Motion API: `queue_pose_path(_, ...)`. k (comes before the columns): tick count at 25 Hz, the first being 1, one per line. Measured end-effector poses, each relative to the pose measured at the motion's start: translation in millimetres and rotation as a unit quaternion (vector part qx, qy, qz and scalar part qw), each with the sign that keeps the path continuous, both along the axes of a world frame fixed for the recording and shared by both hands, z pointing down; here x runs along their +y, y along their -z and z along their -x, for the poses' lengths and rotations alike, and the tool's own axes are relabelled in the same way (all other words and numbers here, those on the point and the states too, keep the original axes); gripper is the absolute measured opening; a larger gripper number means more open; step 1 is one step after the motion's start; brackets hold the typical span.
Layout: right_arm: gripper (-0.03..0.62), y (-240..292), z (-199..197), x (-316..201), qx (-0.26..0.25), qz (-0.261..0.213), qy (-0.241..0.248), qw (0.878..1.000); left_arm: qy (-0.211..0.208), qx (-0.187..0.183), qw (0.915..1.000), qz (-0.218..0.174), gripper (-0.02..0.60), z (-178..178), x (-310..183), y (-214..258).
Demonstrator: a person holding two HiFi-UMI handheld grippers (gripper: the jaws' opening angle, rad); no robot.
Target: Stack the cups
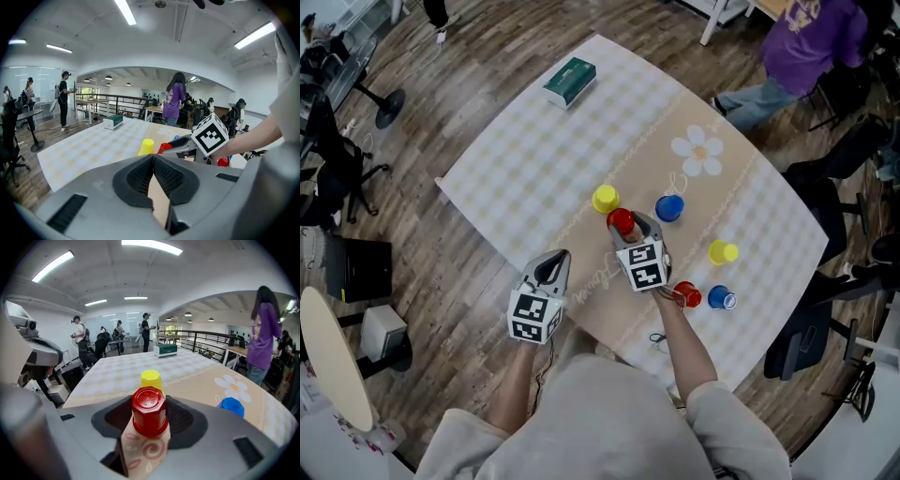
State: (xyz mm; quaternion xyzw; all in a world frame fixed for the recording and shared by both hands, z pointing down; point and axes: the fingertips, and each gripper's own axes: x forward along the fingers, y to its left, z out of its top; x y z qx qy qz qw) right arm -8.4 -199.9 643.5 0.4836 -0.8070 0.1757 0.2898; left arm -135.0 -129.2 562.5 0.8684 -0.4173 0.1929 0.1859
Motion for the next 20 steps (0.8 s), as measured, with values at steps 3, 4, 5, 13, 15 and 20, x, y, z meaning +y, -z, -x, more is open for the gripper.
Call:
queue_pose_path(3,0.222,0,13,3,0.001,0.003,0.014,1.0,0.003,0.0,1.0,-0.001,0.013,3,1,0)
queue_pose_path(4,0.222,-1,17,4,0.001,0.004,0.019,1.0,0.004,0.0,1.0,-0.001,0.014,4,1,0)
queue_pose_path(5,0.222,-3,21,5,0.001,0.004,0.023,1.0,0.006,0.0,1.0,-0.001,0.014,6,1,-1)
queue_pose_path(13,0.222,-11,40,8,0.005,0.008,0.051,0.999,0.018,-0.002,0.9998,0.001,0.014,17,3,-2)
queue_pose_path(15,0.222,-12,42,7,0.006,0.007,0.054,0.998,0.02,-0.002,0.9998,0.002,0.013,19,3,-2)
queue_pose_path(20,0.224,-13,44,7,0.006,0.005,0.054,0.998,0.024,-0.004,0.9997,0.003,0.014,23,4,-4)
